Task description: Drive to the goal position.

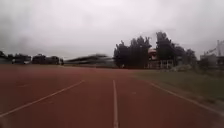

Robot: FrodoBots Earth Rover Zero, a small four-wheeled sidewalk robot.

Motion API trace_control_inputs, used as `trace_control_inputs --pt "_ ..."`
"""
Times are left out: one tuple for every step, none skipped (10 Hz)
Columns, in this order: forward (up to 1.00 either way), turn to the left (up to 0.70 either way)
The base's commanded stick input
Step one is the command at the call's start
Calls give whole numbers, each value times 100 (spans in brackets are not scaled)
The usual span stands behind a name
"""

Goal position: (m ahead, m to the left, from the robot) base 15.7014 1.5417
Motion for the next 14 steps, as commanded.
trace_control_inputs --pt "70 0" --pt "70 0" --pt "70 0" --pt "70 0" --pt "70 0" --pt "70 0" --pt "70 0" --pt "70 0" --pt "70 0" --pt "70 0" --pt "70 0" --pt "70 0" --pt "70 0" --pt "70 0"
